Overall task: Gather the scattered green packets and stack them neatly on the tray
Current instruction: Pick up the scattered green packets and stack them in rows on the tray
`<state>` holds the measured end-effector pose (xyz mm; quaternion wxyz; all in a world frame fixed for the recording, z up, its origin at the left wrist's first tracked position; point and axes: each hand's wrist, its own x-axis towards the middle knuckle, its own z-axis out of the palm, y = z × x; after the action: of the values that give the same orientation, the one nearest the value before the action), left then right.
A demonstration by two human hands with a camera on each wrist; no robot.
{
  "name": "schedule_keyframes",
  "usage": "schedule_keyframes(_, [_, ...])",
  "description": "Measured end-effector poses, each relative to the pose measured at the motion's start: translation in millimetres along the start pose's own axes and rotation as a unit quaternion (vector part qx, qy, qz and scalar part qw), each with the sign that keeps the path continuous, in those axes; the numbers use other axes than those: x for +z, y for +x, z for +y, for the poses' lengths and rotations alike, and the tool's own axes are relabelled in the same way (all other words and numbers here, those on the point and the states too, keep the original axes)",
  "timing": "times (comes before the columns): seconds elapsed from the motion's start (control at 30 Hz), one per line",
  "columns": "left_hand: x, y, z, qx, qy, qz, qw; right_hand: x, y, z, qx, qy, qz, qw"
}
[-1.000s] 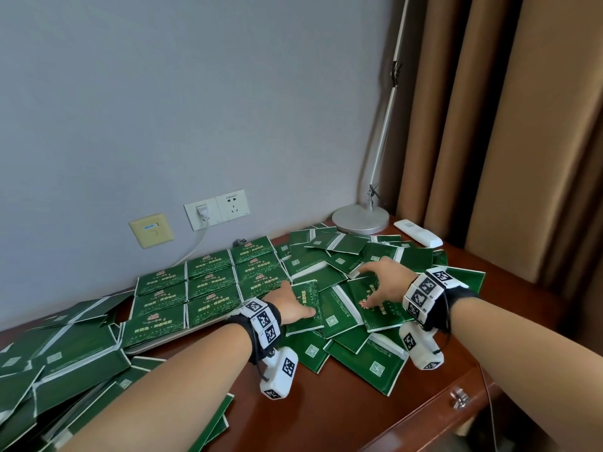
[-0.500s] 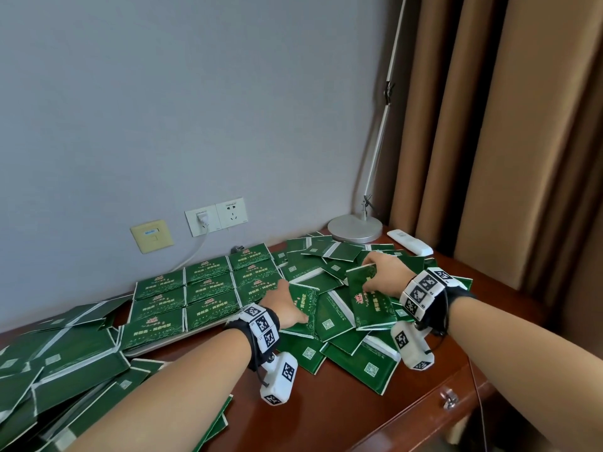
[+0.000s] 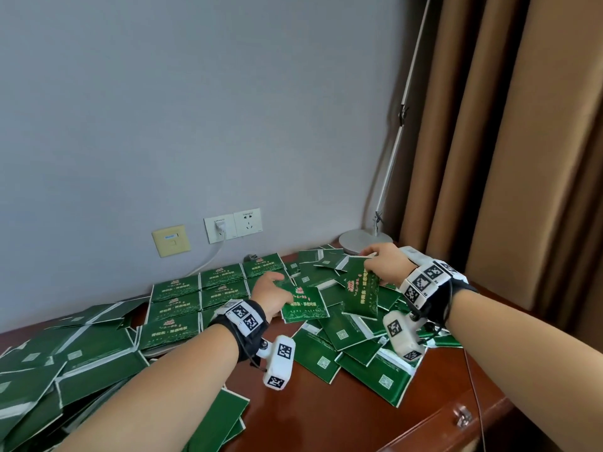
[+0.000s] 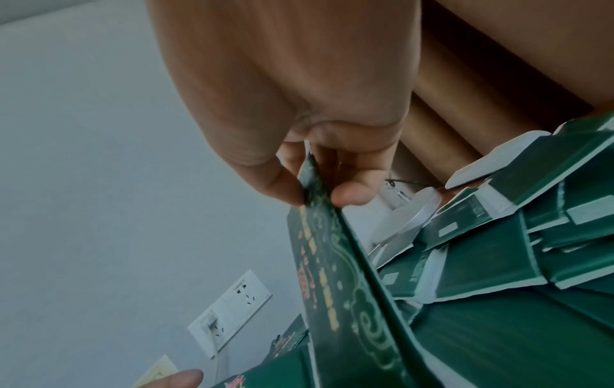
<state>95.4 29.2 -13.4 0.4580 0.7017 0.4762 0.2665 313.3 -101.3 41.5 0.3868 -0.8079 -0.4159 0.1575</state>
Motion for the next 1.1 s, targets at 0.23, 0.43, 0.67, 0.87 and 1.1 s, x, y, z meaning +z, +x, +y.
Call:
schedule_keyframes(0.23, [-61,17,-22,0.018,-0.081,0.087,0.993,43,21,-38,-0.04,0.092,0.001,0.995])
schedule_keyframes(0.43, [-127,41,-55,-0.03,-0.131,0.157,0.979,100,58,-68,-0.044,0.147,-0.048,0.987])
schedule_keyframes(0.67, [-191,74,-95,-0.078,-0.19,0.209,0.956,161,100,-93,-0.023,0.159,-0.066,0.985])
schedule_keyframes(0.87, [-225,100,-112,-0.083,-0.234,0.234,0.94,191,142,-100,-0.006,0.186,-0.054,0.981])
schedule_keyframes(1.1, [-238,135,-131,-0.097,-0.208,0.254,0.94,211,186,-93,0.045,0.19,-0.065,0.979])
